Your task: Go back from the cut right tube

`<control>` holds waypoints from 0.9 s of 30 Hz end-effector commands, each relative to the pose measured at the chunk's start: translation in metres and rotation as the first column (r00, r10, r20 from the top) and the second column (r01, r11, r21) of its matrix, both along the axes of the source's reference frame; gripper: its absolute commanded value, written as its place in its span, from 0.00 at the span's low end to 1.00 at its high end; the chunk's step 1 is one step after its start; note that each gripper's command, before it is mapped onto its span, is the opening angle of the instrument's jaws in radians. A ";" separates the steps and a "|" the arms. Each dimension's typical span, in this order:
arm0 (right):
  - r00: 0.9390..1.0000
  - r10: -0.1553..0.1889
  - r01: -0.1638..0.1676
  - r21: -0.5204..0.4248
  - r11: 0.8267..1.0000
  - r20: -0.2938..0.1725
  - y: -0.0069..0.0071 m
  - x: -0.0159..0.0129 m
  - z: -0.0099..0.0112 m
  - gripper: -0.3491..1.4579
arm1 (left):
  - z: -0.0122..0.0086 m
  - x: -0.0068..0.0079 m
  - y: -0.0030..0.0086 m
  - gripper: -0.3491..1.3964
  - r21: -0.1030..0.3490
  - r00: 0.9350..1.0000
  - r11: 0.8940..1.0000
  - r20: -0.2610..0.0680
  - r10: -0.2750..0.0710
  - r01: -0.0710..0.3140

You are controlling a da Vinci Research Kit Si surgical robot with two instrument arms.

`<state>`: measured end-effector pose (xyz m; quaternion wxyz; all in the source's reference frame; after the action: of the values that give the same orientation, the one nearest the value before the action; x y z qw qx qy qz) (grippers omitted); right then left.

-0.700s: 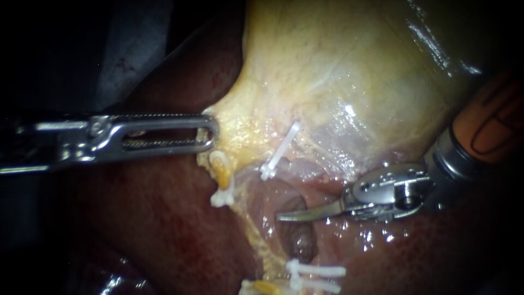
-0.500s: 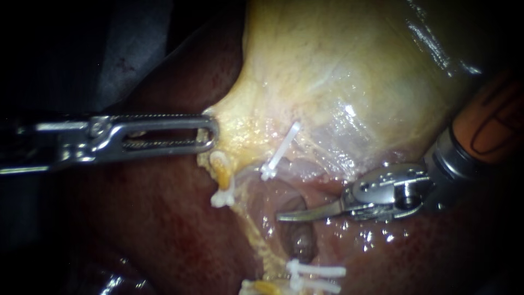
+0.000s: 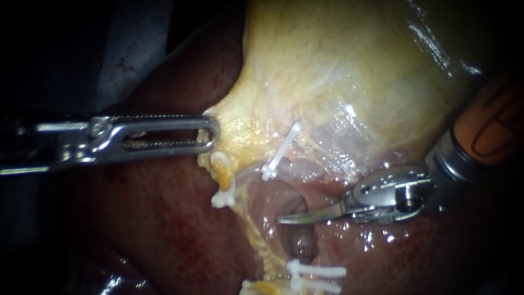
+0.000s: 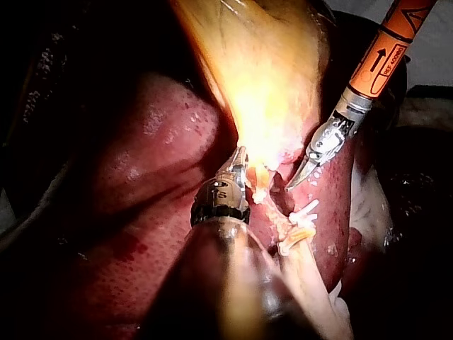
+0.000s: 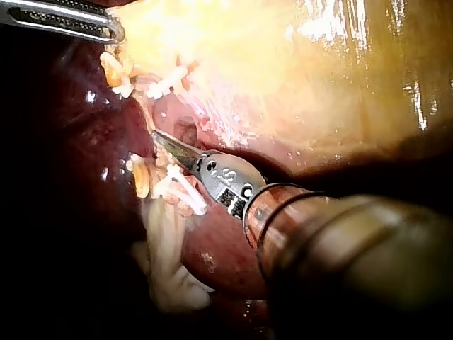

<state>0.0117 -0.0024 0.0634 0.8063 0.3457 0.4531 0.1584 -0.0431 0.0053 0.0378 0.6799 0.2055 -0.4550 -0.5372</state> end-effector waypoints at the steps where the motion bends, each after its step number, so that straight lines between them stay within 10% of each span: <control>1: 1.000 0.001 -0.001 0.000 1.000 -0.003 0.0001 0.0000 -0.0001 0.18 | 0.0000 0.0000 0.0000 0.00 0.000 1.000 1.000 0.000 0.000 0.000; 10: 1.000 0.002 -0.002 0.001 1.000 -0.005 0.0001 0.0000 -0.0001 0.44 | 0.0000 0.0000 0.0000 0.00 0.000 1.000 1.000 0.000 0.000 0.000; 27: 1.000 0.004 -0.004 0.005 1.000 -0.011 0.0007 -0.0013 -0.0010 0.49 | 0.0000 0.0000 0.0000 0.00 0.000 1.000 1.000 0.000 0.000 0.000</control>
<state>0.0102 -0.0016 0.0621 0.8025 0.3485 0.4570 0.1604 -0.0431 0.0052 0.0377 0.6799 0.2053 -0.4550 -0.5372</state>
